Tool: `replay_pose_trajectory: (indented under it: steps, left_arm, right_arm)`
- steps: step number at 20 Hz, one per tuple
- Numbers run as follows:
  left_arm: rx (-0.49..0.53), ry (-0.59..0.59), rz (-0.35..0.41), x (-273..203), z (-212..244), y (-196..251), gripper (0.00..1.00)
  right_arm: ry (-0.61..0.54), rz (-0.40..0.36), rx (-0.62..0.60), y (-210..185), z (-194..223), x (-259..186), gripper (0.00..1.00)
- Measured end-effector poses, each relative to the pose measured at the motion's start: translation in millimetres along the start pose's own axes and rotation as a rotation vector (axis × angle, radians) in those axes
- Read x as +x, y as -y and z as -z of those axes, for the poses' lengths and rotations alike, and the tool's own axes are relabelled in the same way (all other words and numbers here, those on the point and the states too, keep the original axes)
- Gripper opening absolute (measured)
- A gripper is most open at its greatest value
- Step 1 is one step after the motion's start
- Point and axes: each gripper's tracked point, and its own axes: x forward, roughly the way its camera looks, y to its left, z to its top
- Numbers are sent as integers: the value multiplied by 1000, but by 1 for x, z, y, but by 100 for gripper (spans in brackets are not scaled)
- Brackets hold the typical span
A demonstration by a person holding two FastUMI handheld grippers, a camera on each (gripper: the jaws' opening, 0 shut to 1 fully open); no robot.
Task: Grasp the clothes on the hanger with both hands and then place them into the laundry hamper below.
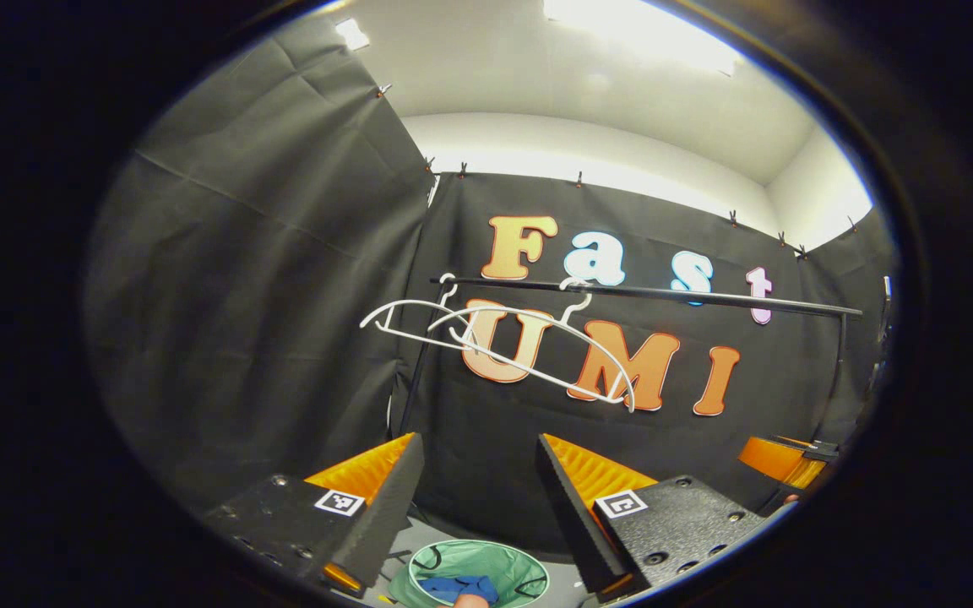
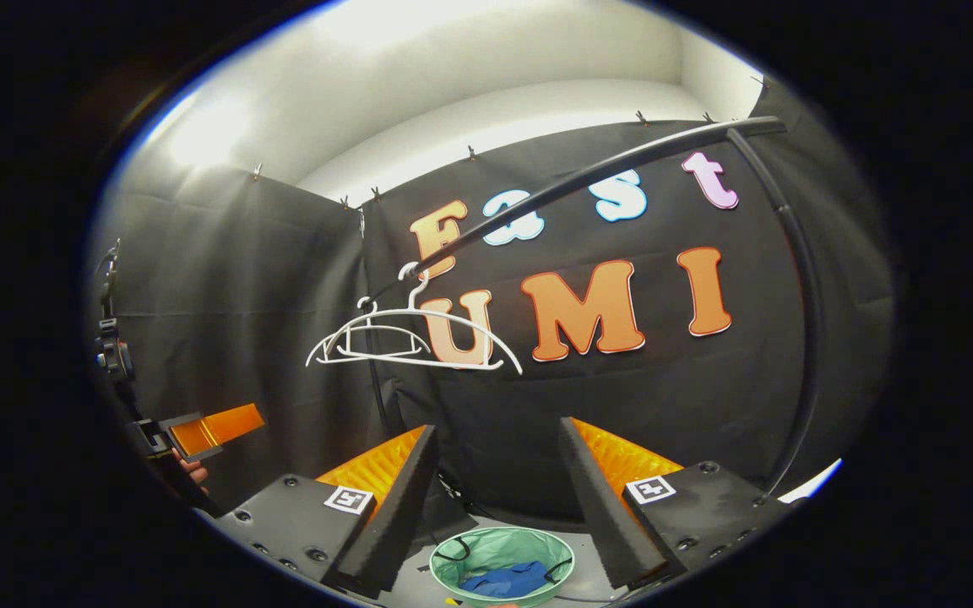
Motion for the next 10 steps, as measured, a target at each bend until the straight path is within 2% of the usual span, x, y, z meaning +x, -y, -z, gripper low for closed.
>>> replay_pose_trajectory:
  steps: [3,10]
  left_arm:
    - [-3,4,4,-2,-2,3,91]
    - [-3,4,4,-2,-2,3,92]
  right_arm:
    - [10,-2,8,2,-3,-14,82]
    - [22,7,9,13,-11,-36,82]
